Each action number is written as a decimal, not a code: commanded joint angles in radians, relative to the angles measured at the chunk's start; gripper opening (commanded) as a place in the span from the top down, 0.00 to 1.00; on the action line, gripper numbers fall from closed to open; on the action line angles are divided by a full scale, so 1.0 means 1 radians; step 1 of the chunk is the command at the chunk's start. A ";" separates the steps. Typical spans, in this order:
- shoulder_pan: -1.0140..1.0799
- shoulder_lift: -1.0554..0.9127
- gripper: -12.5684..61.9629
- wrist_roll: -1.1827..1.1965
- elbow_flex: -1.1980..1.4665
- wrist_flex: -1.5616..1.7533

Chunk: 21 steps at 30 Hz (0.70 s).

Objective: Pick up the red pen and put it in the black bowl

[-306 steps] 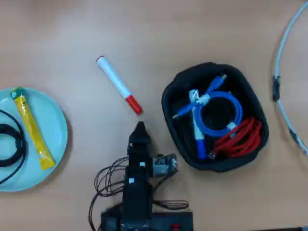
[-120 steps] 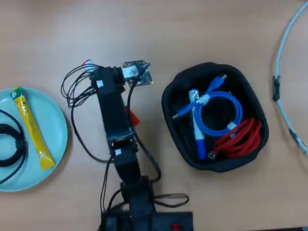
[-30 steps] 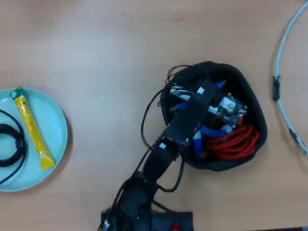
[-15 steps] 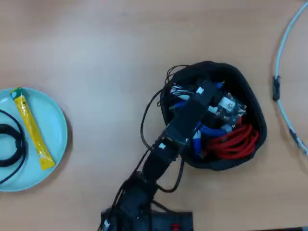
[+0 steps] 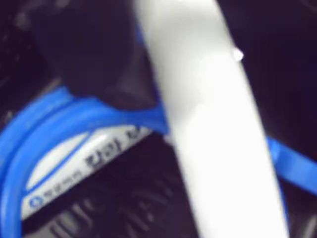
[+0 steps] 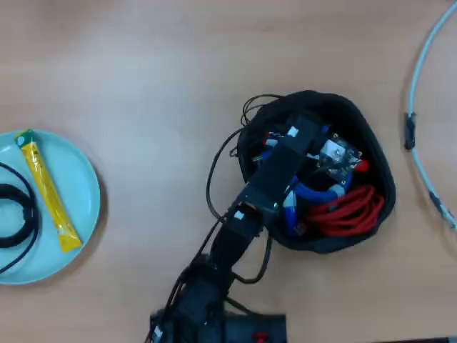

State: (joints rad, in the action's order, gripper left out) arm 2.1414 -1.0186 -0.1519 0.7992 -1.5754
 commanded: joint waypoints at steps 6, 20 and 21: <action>-0.067 -0.279 0.19 0.014 -0.012 -0.183; -0.331 -0.775 0.18 0.201 0.491 -0.144; -0.377 -0.807 0.18 0.218 0.538 -0.112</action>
State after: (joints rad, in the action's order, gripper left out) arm 1.8193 -1.7319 0.0291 1.3499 -1.7380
